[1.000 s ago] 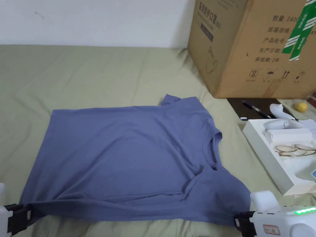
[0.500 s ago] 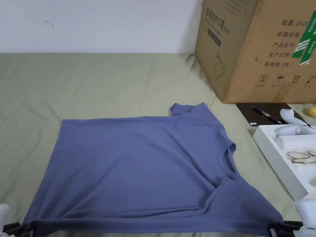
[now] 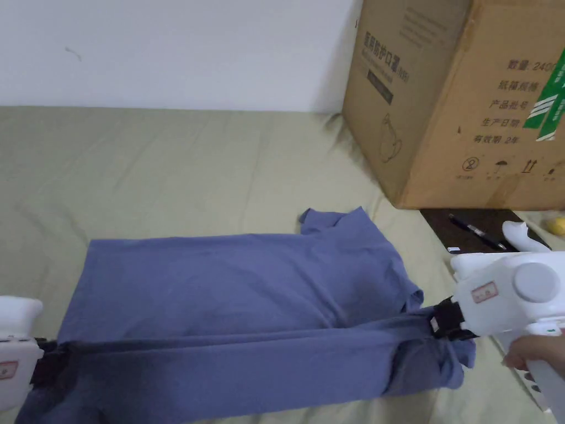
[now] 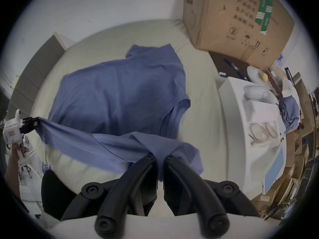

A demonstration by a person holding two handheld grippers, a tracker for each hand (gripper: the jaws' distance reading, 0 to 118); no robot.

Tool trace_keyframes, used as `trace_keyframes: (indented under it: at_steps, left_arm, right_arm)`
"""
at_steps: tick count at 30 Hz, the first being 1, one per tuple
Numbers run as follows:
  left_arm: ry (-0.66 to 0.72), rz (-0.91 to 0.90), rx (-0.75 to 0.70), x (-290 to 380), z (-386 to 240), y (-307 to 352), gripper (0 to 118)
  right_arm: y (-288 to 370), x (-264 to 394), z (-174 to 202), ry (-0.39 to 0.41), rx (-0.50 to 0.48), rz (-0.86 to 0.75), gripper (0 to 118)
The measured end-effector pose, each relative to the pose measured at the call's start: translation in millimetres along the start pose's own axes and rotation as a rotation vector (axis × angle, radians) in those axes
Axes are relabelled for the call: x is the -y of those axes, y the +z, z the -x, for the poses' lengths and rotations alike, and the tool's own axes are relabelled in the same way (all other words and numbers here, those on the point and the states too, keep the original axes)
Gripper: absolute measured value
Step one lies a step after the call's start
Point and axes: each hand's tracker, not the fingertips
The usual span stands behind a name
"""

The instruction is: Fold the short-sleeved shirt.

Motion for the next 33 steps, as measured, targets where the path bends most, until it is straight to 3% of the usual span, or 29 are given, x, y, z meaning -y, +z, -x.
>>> trace_keyframes:
  at_steps: [1, 3, 5, 6, 7, 9, 10, 12, 16, 18, 20, 21, 22, 23, 25, 27, 29, 33]
  left_arm:
    - [-0.007, 0.002, -0.009, -4.7, 1.2, -11.1, 14]
    - [-0.013, 0.009, -0.024, -7.9, 3.3, -28.5, 19]
    - [-0.006, 0.014, -0.066, -8.2, 6.6, -41.0, 41]
    - [0.006, 0.013, -0.073, -7.1, 9.1, -45.2, 53]
    - [0.025, 0.010, -0.077, -4.0, 11.8, -46.8, 71]
    - [0.078, -0.013, -0.062, 0.7, 15.2, -44.2, 100]
    - [0.108, -0.036, -0.058, 2.5, 15.6, -39.5, 110]
    - [0.166, -0.112, -0.017, 6.9, 16.5, -22.3, 110]
    - [0.211, -0.230, -0.035, 9.1, 3.7, 21.2, 110]
    - [0.230, -0.282, -0.017, 12.1, -7.0, 50.6, 110]
    - [0.253, -0.346, 0.013, 21.7, -16.1, 78.3, 103]
    - [0.267, -0.388, 0.027, 30.0, -22.8, 94.6, 84]
    - [0.276, -0.433, 0.039, 39.3, -29.0, 109.6, 27]
    - [0.277, -0.458, 0.038, 46.7, -35.0, 118.3, 0]
    - [0.250, -0.451, -0.048, 60.5, -49.5, 135.7, 0]
    - [0.237, -0.460, 0.016, 74.0, -56.6, 147.7, 0]
    - [0.218, -0.456, -0.010, 82.5, -66.1, 157.1, 0]
    - [0.212, -0.451, -0.016, 93.0, -69.9, 164.4, 0]
  right_arm:
    - [-15.6, -8.4, 1.4, -0.008, 0.012, 0.022, 4]
    - [-44.2, -20.1, 1.3, -0.022, 0.029, 0.038, 4]
    - [-60.7, -24.0, 3.0, -0.042, 0.046, 0.034, 6]
    - [-67.7, -22.6, -0.8, -0.065, 0.049, 0.006, 15]
    - [-71.7, -21.4, -1.9, -0.095, 0.059, -0.027, 40]
    - [-72.2, -13.4, -6.6, -0.164, 0.043, -0.077, 105]
    - [-66.8, -7.5, -7.8, -0.198, 0.022, -0.113, 116]
    - [-47.8, 2.8, -13.4, -0.242, -0.013, -0.192, 108]
    - [0.5, 34.3, -11.2, -0.267, -0.029, -0.324, 109]
    - [36.8, 58.5, -1.3, -0.298, -0.066, -0.487, 108]
    - [72.2, 84.9, 3.2, -0.323, -0.156, -0.622, 95]
    - [88.6, 99.0, 5.8, -0.335, -0.197, -0.680, 72]
    - [101.0, 112.1, 12.5, -0.333, -0.228, -0.728, 20]
    - [110.0, 122.1, 16.5, -0.322, -0.236, -0.755, 0]
    - [117.4, 144.9, 29.7, -0.299, -0.175, -0.797, 0]
    - [120.5, 161.0, 37.2, -0.283, -0.212, -0.794, 0]
    - [119.3, 168.8, 41.8, -0.274, -0.192, -0.777, 0]
    - [114.2, 147.4, 21.2, -0.205, -0.115, -0.643, 0]
